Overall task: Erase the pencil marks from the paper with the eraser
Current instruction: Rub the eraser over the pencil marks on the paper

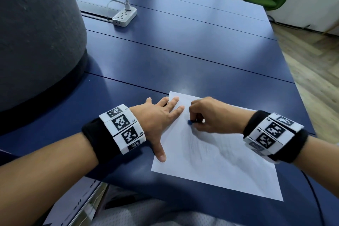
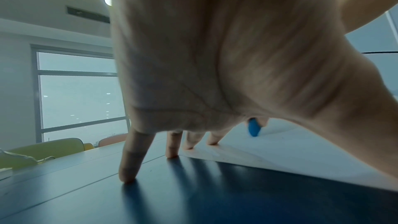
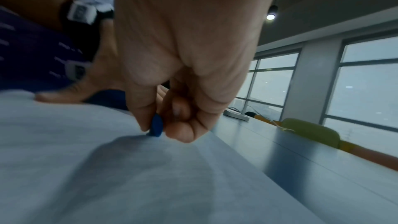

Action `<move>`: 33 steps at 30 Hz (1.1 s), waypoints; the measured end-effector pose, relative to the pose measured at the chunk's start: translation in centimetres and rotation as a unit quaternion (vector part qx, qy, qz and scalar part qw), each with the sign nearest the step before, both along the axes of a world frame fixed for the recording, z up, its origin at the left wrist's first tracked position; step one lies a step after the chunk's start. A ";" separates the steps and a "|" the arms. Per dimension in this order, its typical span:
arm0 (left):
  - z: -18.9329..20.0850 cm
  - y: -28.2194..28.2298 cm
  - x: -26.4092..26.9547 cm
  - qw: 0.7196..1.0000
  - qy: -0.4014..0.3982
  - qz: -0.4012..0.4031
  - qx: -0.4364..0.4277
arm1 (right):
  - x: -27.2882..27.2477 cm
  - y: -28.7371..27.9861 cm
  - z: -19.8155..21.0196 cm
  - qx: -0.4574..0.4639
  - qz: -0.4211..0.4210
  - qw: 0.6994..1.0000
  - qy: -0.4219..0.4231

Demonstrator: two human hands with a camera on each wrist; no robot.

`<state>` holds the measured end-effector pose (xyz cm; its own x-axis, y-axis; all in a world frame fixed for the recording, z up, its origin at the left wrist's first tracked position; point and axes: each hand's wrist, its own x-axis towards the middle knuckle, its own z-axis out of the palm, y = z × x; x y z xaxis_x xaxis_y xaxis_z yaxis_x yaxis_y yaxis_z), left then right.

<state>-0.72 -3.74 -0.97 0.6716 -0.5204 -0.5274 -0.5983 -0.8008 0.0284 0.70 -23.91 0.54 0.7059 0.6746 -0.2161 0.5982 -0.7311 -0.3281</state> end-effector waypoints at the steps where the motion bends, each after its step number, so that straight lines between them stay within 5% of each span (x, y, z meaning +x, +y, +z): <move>1: 0.0 0.0 0.0 1.000 0.002 0.001 -0.001 | -0.6 0.2 0.0 -0.009 0.018 1.000 0.024; 7: 0.1 0.0 0.0 1.000 0.004 0.001 -0.003 | 1.2 0.2 0.4 -0.014 -0.032 0.999 0.020; 11: 0.0 -0.1 0.0 1.000 0.012 0.005 -0.001 | -0.8 0.7 0.4 -0.052 0.021 0.992 0.110; 16: -0.2 0.0 0.0 1.000 0.007 0.002 -0.004 | 0.2 0.4 0.4 0.002 -0.063 0.995 0.080; 20: -0.2 0.0 0.1 1.000 0.009 0.003 0.001 | -1.7 0.7 0.7 -0.041 -0.005 0.985 0.166; 25: -0.3 0.1 0.1 1.000 0.005 0.000 -0.005 | -0.2 0.5 0.5 -0.007 -0.045 0.998 0.052; 29: -0.1 0.1 0.1 1.000 0.007 0.002 -0.003 | -2.3 1.0 0.9 -0.063 0.028 0.982 0.177; 33: -0.1 0.1 0.2 1.000 0.013 0.004 -0.003 | -1.5 0.7 0.9 -0.025 -0.037 0.991 0.127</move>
<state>-0.53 -3.69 -1.11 0.6627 -0.5176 -0.5412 -0.5904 -0.8057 0.0476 -0.81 -23.18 1.49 0.6722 0.6069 -0.4241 0.4448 -0.7890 -0.4239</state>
